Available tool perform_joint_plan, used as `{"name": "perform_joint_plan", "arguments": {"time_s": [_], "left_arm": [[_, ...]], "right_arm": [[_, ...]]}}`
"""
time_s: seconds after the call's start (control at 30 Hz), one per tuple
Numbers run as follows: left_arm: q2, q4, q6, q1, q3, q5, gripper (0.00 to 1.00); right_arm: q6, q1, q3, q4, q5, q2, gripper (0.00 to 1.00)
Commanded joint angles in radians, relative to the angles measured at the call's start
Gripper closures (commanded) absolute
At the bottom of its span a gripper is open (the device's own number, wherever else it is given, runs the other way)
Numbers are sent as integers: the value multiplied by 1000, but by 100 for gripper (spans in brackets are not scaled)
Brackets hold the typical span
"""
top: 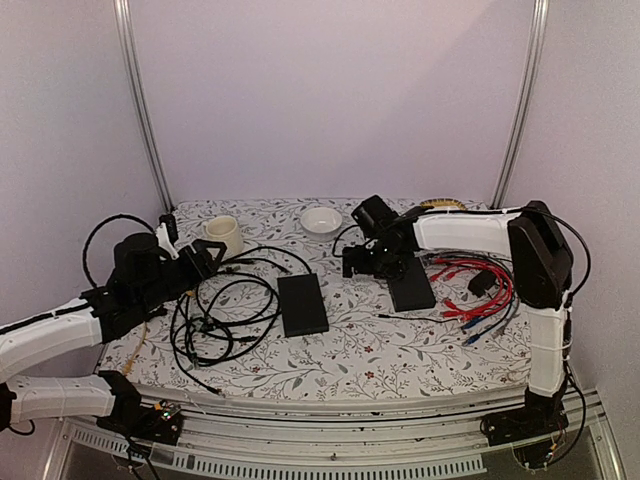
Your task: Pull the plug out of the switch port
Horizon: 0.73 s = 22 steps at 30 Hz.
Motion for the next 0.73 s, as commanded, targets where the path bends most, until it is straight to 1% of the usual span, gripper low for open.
{"name": "perform_joint_plan", "arguments": {"time_s": [0.0,0.03,0.07,0.1,0.17,0.2,0.33,0.47,0.7], "left_arm": [[-26,-76,134,10,49,-155,29],[-28,-96,153,10,62,-179,28],[-27,-114,173,9,73,-203,13],[-28,-123,196,8,83,-223,3],[-29,-143,230,8,98,-256,2],[-31,-152,243,8,106,-271,2],[-44,-176,288,8,129,-319,2],[-62,-194,309,8,128,-361,2],[-87,-204,327,10,118,-397,2]], "right_arm": [[-117,21,-178,129,319,-240,1],[-155,22,-241,179,371,-291,1],[-173,21,-294,222,399,-346,1],[-193,20,-341,257,417,-394,1],[-232,18,-418,307,449,-478,1],[-240,15,-438,307,460,-504,1],[-209,13,-439,188,565,-552,1],[-161,13,-449,119,636,-588,1],[-116,-10,-544,146,682,-731,1]]}}
